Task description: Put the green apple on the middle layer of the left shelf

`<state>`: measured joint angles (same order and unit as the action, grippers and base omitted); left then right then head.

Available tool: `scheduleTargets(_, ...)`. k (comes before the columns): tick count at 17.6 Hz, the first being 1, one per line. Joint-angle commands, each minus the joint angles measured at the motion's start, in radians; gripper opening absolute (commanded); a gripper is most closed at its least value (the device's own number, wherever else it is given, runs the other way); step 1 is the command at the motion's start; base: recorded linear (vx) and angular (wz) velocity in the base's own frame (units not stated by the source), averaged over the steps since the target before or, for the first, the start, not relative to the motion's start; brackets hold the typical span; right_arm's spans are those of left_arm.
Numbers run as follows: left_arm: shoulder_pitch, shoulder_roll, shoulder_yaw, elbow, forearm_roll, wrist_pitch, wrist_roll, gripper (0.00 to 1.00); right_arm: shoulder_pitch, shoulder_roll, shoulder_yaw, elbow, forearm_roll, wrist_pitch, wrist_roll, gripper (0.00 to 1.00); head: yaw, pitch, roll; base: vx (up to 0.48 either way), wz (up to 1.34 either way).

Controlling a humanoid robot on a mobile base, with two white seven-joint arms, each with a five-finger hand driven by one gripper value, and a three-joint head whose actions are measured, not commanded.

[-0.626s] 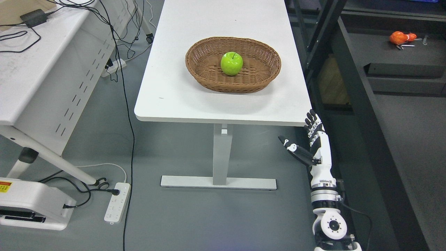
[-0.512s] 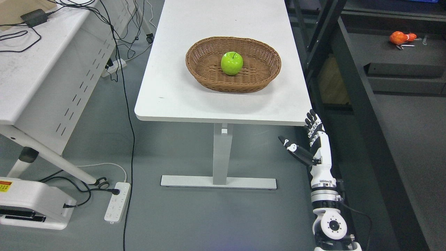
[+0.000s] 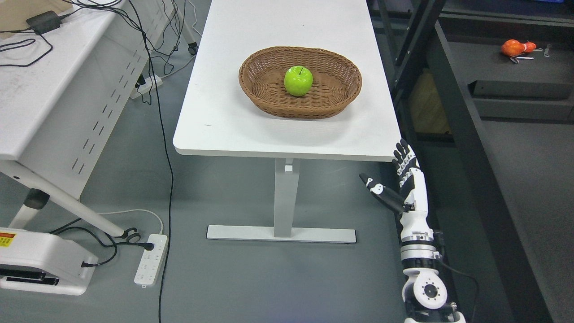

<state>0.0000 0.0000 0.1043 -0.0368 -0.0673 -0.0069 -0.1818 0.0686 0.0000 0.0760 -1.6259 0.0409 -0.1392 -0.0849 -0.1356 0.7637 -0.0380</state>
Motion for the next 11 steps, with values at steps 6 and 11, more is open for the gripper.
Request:
scheduleTargets(6,-0.021,0.017,0.0,0.0,0.0,-0.001,-0.001,1.0,-0.121,-0.089,-0.016,-0.021,0.691,0.069,-0.006,1.0,0.0,0.0,0.0,0.017,0.01)
scheduleTargets(11,-0.021,0.017,0.0,0.0,0.0,-0.001,-0.001,1.0,-0.104,-0.098,-0.062,-0.055,0.668,-0.129,0.002,1.0,0.0,0.0,0.0,0.078,0.09)
